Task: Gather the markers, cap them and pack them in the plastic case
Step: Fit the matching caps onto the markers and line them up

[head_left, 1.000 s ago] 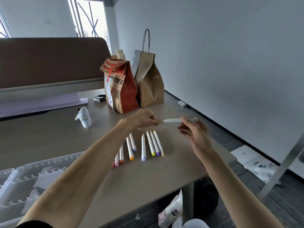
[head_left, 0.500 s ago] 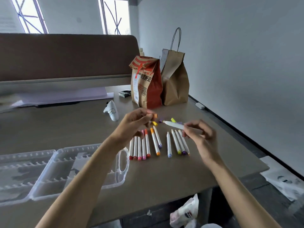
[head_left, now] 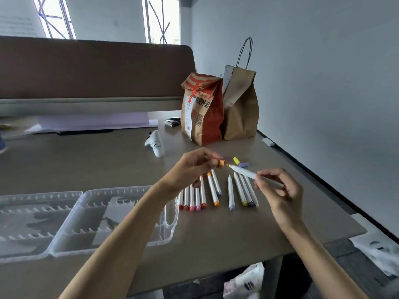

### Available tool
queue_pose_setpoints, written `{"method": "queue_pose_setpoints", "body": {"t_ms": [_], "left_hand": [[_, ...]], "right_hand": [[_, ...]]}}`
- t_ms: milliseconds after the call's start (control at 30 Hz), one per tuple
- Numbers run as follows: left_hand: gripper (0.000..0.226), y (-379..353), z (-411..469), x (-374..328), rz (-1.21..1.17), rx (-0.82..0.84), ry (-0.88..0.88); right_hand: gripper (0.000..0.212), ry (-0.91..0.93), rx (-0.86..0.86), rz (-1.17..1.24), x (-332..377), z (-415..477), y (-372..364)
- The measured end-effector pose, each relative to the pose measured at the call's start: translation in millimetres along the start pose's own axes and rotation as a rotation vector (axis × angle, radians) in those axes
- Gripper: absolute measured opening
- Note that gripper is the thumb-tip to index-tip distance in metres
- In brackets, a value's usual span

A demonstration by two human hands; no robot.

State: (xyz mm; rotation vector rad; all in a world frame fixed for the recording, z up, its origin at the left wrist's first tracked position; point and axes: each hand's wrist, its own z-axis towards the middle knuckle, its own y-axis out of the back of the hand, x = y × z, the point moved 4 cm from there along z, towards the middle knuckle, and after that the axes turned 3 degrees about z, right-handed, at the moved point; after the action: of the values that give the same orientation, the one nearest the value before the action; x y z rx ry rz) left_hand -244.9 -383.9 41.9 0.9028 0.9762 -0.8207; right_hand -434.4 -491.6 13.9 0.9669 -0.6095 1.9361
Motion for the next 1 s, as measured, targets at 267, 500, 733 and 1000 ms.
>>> {"method": "queue_pose_setpoints", "body": {"t_ms": [267, 500, 733, 1000], "left_hand": [[0.009, -6.9, 1.3, 3.8, 0.081, 0.037, 0.023], [0.013, -14.2, 6.1, 8.9, 0.098, 0.0, -0.006], [0.015, -15.0, 9.0, 4.4, 0.025, -0.053, -0.04], [0.024, 5.0, 10.4, 12.5, -0.105, -0.205, 0.117]], "right_hand": [[0.013, -0.018, 0.085, -0.051, -1.5, -0.4, -7.1], [0.01, -0.09, 0.17, -0.052, -4.9, -1.4, -6.9], [0.009, -0.086, 0.199, 0.006, -10.8, 2.4, -16.4], [0.005, -0.049, 0.396, -0.102, -8.8, 11.3, -52.3]]}}
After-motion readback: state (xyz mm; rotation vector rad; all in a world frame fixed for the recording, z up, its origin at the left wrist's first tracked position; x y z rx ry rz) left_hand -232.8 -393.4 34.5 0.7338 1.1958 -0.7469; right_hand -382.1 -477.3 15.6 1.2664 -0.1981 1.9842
